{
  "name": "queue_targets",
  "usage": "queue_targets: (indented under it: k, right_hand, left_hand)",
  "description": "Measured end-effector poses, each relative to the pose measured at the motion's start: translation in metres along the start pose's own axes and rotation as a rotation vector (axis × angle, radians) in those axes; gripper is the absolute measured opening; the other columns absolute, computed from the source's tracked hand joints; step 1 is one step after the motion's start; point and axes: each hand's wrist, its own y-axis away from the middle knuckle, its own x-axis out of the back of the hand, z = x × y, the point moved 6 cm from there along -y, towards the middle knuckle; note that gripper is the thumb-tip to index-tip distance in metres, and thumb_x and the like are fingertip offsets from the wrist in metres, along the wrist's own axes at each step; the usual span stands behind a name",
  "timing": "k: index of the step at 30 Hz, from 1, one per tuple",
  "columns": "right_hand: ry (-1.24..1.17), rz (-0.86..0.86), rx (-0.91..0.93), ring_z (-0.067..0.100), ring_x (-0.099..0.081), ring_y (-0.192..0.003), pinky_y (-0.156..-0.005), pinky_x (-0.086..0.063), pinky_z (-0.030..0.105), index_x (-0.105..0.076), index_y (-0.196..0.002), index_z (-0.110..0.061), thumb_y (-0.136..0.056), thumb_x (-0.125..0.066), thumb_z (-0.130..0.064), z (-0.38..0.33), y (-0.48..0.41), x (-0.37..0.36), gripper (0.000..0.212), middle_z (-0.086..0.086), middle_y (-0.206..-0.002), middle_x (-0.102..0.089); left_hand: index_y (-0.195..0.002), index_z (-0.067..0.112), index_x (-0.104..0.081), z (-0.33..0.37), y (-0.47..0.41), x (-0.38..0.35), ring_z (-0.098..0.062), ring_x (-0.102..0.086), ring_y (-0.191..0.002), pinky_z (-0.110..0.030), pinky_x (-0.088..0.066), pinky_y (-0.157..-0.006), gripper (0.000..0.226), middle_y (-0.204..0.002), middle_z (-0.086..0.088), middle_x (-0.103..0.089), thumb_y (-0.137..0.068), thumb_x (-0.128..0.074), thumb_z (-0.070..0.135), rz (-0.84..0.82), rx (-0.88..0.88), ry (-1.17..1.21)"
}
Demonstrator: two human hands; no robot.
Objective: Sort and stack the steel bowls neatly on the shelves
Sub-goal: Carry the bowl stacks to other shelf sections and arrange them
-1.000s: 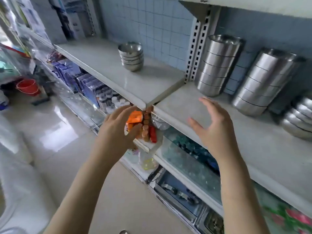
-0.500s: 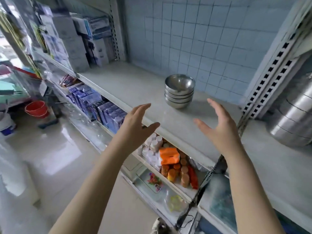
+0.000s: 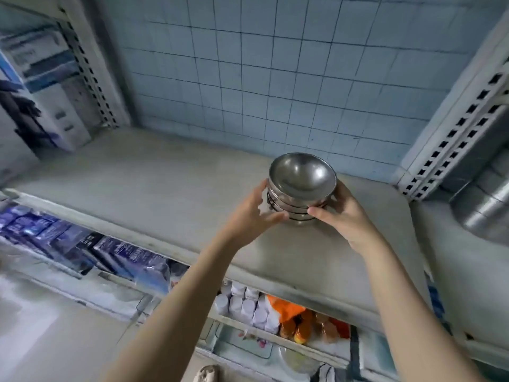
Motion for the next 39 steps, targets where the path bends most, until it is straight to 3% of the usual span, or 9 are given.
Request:
queue_targets:
  k: [3,6,9,12,16,19,22,28,39]
  right_hand:
    - [0.014,0.137,-0.017,0.013,-0.063,-0.116,-0.102,-0.05,0.037,-0.054,-0.132,-0.032,-0.06,-0.086,-0.035,-0.001,0.004,-0.01,0.08,-0.008,-0.126,-0.065]
    - [0.065,0.251,-0.028,0.0,-0.064,-0.106,-0.088,-0.049,0.019,-0.052,-0.132,-0.034,-0.065,-0.09,-0.02,-0.004,0.011,-0.023,0.078,-0.013,-0.123,-0.065]
    - [0.127,0.335,-0.063,-0.01,-0.064,-0.096,-0.083,-0.048,0.014,-0.053,-0.128,-0.036,-0.064,-0.091,-0.021,-0.01,0.016,-0.033,0.076,-0.019,-0.115,-0.065]
    - [0.148,0.378,-0.103,0.004,-0.066,-0.106,-0.092,-0.051,0.024,-0.057,-0.123,-0.042,-0.061,-0.092,-0.032,-0.016,0.022,-0.037,0.072,-0.017,-0.118,-0.067]
    - [0.156,0.397,-0.167,0.008,-0.065,-0.11,-0.097,-0.05,0.029,-0.058,-0.114,-0.047,-0.057,-0.089,-0.044,-0.022,0.026,-0.042,0.065,-0.018,-0.117,-0.066]
    - [0.16,0.39,-0.195,0.007,-0.061,-0.116,-0.098,-0.048,0.026,-0.056,-0.122,-0.045,-0.053,-0.09,-0.052,-0.022,0.026,-0.043,0.077,-0.019,-0.122,-0.064]
    - [0.101,0.371,-0.172,0.007,-0.058,-0.123,-0.101,-0.045,0.024,-0.038,-0.146,-0.037,-0.06,-0.091,-0.039,-0.024,0.025,-0.046,0.101,-0.018,-0.14,-0.054]
    - [-0.003,0.414,-0.098,0.004,-0.066,-0.103,-0.088,-0.05,0.02,-0.053,-0.129,-0.04,-0.067,-0.085,-0.006,-0.033,0.026,-0.051,0.078,-0.019,-0.122,-0.067]
    - [0.022,0.498,-0.033,0.006,-0.064,-0.108,-0.088,-0.053,0.023,-0.05,-0.135,-0.037,-0.064,-0.085,-0.012,-0.084,0.088,0.008,0.082,-0.012,-0.124,-0.067]
  left_hand:
    - [-0.14,0.033,-0.042,-0.005,-0.018,0.008,-0.001,-0.058,-0.116,-0.025,-0.049,-0.1,0.07,-0.122,0.028,-0.057,-0.084,-0.078,0.015,-0.135,-0.109,0.046]
    - [-0.137,0.029,-0.048,-0.007,-0.029,0.025,0.007,-0.062,-0.104,-0.011,-0.048,-0.085,0.061,-0.117,0.017,-0.065,-0.085,-0.076,0.012,-0.256,-0.214,0.026]
    - [-0.134,0.029,-0.05,-0.01,-0.036,0.035,-0.007,-0.065,-0.107,-0.014,-0.049,-0.088,0.058,-0.118,0.01,-0.068,-0.086,-0.075,0.01,-0.361,-0.28,0.027]
    - [-0.143,0.028,-0.043,-0.011,-0.04,0.038,-0.008,-0.065,-0.111,-0.019,-0.049,-0.094,0.067,-0.123,0.012,-0.066,-0.086,-0.074,0.014,-0.431,-0.302,0.038]
    - [-0.158,0.022,-0.011,-0.016,-0.044,0.038,-0.01,-0.052,-0.128,-0.024,-0.042,-0.105,0.098,-0.15,0.011,-0.044,-0.085,-0.077,0.014,-0.506,-0.225,0.133]
    - [-0.146,0.026,-0.038,-0.021,-0.053,0.035,-0.008,-0.062,-0.116,-0.026,-0.048,-0.1,0.076,-0.135,0.006,-0.059,-0.082,-0.078,0.014,-0.563,-0.256,0.126]
    - [-0.147,0.025,-0.036,-0.025,-0.056,0.034,0.006,-0.061,-0.11,-0.019,-0.049,-0.096,0.082,-0.13,0.009,-0.058,-0.079,-0.082,0.019,-0.614,-0.229,0.146]
    - [-0.146,0.028,-0.038,-0.021,-0.059,0.033,-0.013,-0.059,-0.121,-0.036,-0.046,-0.109,0.083,-0.139,0.002,-0.055,-0.075,-0.081,0.03,-0.639,-0.278,0.156]
    - [-0.151,0.041,-0.031,0.054,-0.025,-0.009,-0.01,-0.055,-0.127,-0.037,-0.043,-0.11,0.085,-0.145,0.018,-0.05,-0.078,-0.075,0.048,-0.674,-0.42,0.156]
